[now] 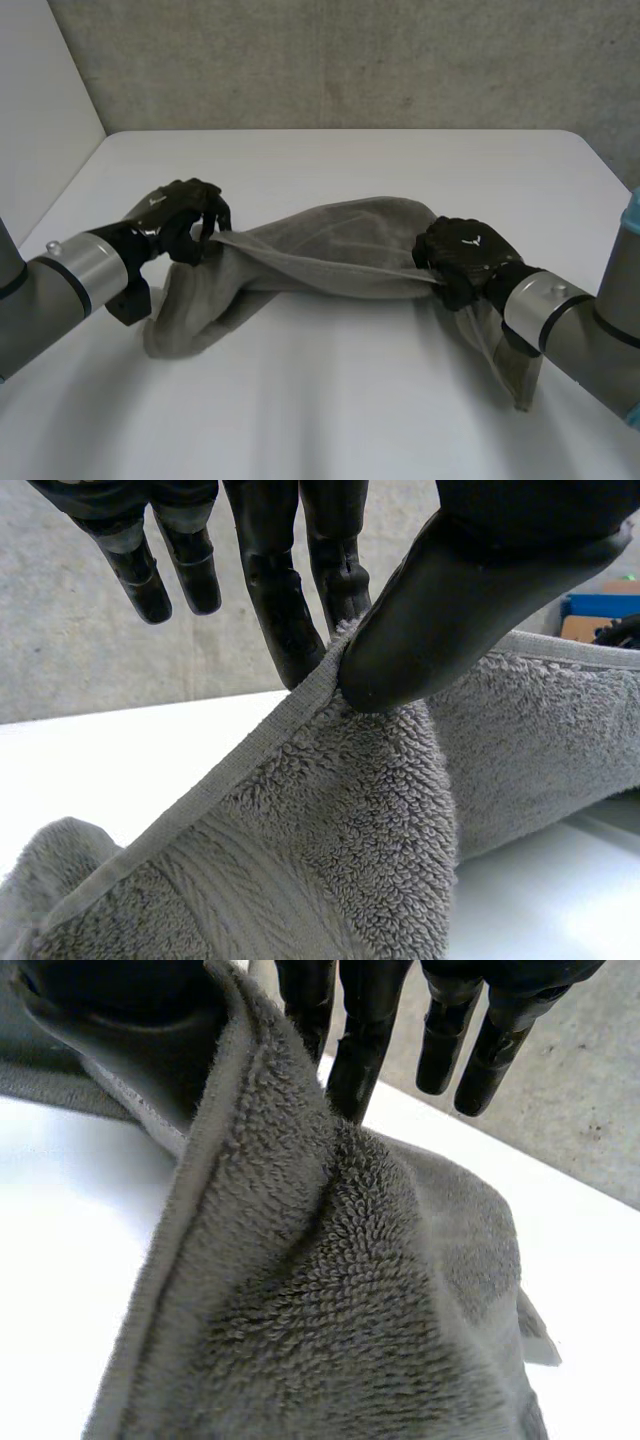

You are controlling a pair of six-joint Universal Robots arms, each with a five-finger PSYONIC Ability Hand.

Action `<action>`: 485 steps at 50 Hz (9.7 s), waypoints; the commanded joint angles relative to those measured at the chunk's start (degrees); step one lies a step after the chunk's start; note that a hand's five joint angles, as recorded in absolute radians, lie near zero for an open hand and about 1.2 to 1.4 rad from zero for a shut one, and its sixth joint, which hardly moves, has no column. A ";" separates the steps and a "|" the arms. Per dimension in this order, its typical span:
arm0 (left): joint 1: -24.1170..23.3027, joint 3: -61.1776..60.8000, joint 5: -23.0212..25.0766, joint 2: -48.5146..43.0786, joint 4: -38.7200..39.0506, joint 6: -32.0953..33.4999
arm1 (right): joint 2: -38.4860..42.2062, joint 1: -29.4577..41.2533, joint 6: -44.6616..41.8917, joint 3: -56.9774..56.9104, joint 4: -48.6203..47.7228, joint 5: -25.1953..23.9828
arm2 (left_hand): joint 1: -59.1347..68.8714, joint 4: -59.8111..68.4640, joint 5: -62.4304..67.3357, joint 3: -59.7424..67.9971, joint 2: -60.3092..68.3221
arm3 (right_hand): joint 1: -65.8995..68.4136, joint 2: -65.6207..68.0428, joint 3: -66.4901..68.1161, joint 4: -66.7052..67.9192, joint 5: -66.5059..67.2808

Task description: Fold the towel.

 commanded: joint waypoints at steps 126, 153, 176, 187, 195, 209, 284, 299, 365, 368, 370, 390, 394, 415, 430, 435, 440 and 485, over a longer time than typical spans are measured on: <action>5.99 -12.95 -0.04 25.79 6.56 21.57 | -25.44 -22.87 -10.44 2.29 7.96 -12.55 | 6.95 -3.36 4.54 -2.93 3.91 | 4.93 11.41 -2.45 -4.37 4.10; 4.68 18.78 -2.59 -11.47 6.21 16.82 | 7.32 -9.16 -13.96 -28.35 11.05 3.08 | 6.95 -3.36 4.54 -2.93 3.91 | 4.93 11.41 -2.45 -4.37 4.10; 2.75 19.33 -5.49 -1.89 12.63 13.22 | -0.75 -9.59 -2.97 -28.92 -0.65 5.73 | 6.95 -3.36 4.54 -2.93 3.91 | 4.93 11.41 -2.45 -4.37 4.10; 7.13 -4.48 1.00 7.76 18.86 13.22 | -6.72 -15.31 -5.08 -6.33 -4.16 -1.56 | 6.95 -3.36 4.54 -2.93 3.91 | 4.93 11.41 -2.45 -4.37 4.10; 9.34 -14.60 4.27 19.53 16.15 12.78 | -15.25 -20.40 -6.75 2.28 -4.25 -5.17 | 6.95 -3.36 4.54 -2.93 3.91 | 4.93 11.41 -2.45 -4.37 4.10; 12.76 -16.73 7.34 33.97 6.57 11.99 | -28.78 -29.81 -6.05 1.58 7.79 -15.80 | 6.95 -3.36 4.54 -2.93 3.91 | 4.93 11.41 -2.45 -4.37 4.10; 7.49 -4.85 2.95 10.56 13.42 18.58 | -10.24 -19.00 -1.21 0.88 -11.37 -11.14 | 6.95 -3.36 4.54 -2.93 3.91 | 4.93 11.41 -2.45 -4.37 4.10; 10.83 -8.29 5.06 27.56 10.78 7.24 | -29.05 -28.05 3.80 0.08 -3.37 -16.68 | 6.95 -3.36 4.54 -2.93 3.91 | 4.93 11.41 -2.45 -4.37 4.10; 5.91 6.37 3.57 -5.13 1.81 22.54 | 1.27 -17.85 -4.54 -11.42 7.79 -7.98 | 6.95 -3.36 4.54 -2.93 3.91 | 4.93 11.41 -2.45 -4.37 4.10; 5.91 12.33 2.34 -8.89 1.90 22.54 | 3.90 -16.28 -6.39 -16.15 7.70 -7.45 | 6.95 -3.36 4.54 -2.93 3.91 | 4.93 11.41 -2.45 -4.37 4.10; 5.74 16.89 1.47 -11.53 1.90 22.54 | 5.83 -14.97 -7.01 -20.18 7.96 -7.28 | 6.95 -3.36 4.54 -2.93 3.91 | 4.93 11.41 -2.45 -4.37 4.10; 0.72 29.44 -4.17 -2.15 23.61 8.30 | 1.28 -10.65 7.06 -38.35 -0.56 -1.38 | 6.95 -3.36 4.54 -2.93 3.91 | 4.93 11.41 -2.45 -4.37 4.10; 1.78 25.83 -2.16 -2.06 23.26 9.00 | -0.22 -10.82 4.85 -33.67 -0.91 -1.92 | 6.95 -3.36 4.54 -2.93 3.91 | 4.93 11.41 -2.45 -4.37 4.10; 5.30 -8.90 6.03 4.00 22.47 19.37 | -8.64 -19.96 -5.16 3.14 -4.17 -16.77 | 6.95 -3.36 4.54 -2.93 3.91 | 4.93 11.41 -2.45 -4.37 4.10; 12.23 -16.11 10.33 23.42 10.18 18.93 | -26.41 -29.98 -6.13 1.93 13.06 -20.28 | 6.95 -3.36 4.54 -2.93 3.91 | 4.93 11.41 -2.45 -4.37 4.10; 12.68 -14.45 11.65 22.38 9.72 18.93 | -25.97 -31.57 -6.31 -0.71 14.38 -21.69 | 6.95 -3.36 4.54 -2.93 3.91 | 4.93 11.41 -2.45 -4.37 4.10; 12.07 -11.47 11.13 17.03 9.99 19.46 | -22.46 -30.95 -6.22 -3.78 14.30 -20.72 | 6.95 -3.36 4.54 -2.93 3.91 | 4.93 11.41 -2.45 -4.37 4.10; 0.73 31.44 2.60 -33.09 7.44 24.21 | 16.57 -15.83 -11.32 -25.58 10.78 1.16 | 6.95 -3.36 4.54 -2.93 3.91 | 4.93 11.41 -2.45 -4.37 4.10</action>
